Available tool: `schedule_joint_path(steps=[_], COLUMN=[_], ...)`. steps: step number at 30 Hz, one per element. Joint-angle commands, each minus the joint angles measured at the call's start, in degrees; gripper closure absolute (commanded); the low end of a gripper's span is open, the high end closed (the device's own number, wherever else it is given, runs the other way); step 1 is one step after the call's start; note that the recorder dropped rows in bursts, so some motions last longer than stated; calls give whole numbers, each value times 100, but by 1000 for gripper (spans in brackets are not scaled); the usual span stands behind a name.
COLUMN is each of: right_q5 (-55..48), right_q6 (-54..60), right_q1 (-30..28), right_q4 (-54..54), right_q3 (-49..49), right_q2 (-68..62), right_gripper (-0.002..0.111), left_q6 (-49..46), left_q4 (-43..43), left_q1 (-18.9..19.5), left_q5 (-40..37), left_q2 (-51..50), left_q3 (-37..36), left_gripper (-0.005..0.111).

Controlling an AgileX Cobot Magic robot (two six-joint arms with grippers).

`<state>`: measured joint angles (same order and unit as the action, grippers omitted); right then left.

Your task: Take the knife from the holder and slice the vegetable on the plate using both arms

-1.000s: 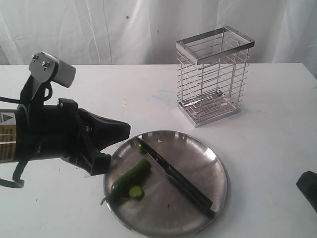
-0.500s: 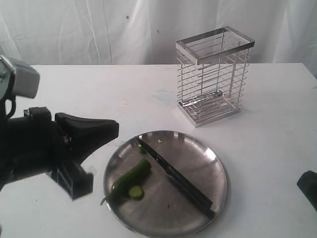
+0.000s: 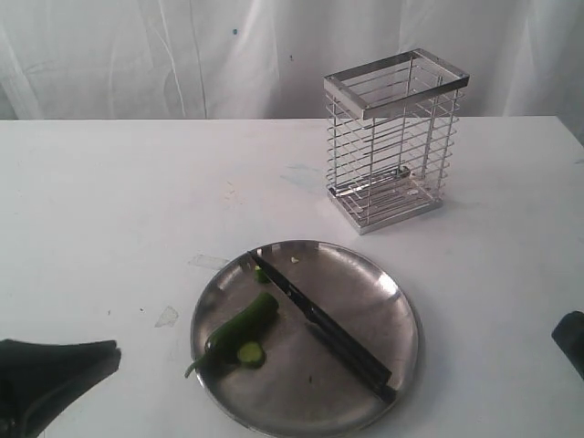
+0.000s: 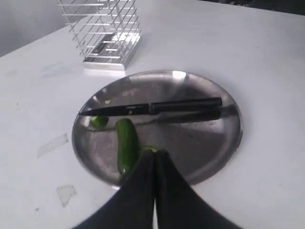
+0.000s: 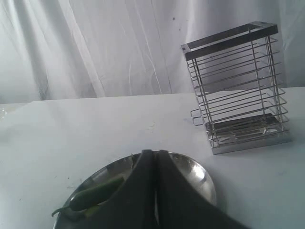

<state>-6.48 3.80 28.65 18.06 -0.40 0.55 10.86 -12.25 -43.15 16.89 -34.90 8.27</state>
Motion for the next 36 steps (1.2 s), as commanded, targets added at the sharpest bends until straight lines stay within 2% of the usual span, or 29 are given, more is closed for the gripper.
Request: schedule_joint_path(steps=[1,4,8,11,16,26,32,36], right_q5=[-7,-7,-7,-7,-7,-7,-7,-7], right_q6=[-13,-13,-13,-13,-13,-13,-13,-13], right_q1=[97,97,97,97,97,97,97,97], right_q4=[12,12,12,12,12,12,12,12], right_q3=[40,40,40,40,40,40,40,40], right_q2=[-55,-55,-55,-55,-55,-55,-55,-55], right_gripper=[108,108,108,108,108,108,108,108], left_q6=[-63,-63,-63,-63,-63,-63,-63,-63], left_q4=[132,213,433,433,899,925,925,925], left_q1=[186,203,311,639,1210,2318,2606,2604], left_q5=[-20,-38,-494,-494,-494,-494,-494,-494], left_q2=[811,1457,2136,2375,2749,3223,3490,3490], left_q3=[-706,-827,-827,-827,-827,-827,-827,-827], left_gripper=[107,107,107,107,107,107,107,107])
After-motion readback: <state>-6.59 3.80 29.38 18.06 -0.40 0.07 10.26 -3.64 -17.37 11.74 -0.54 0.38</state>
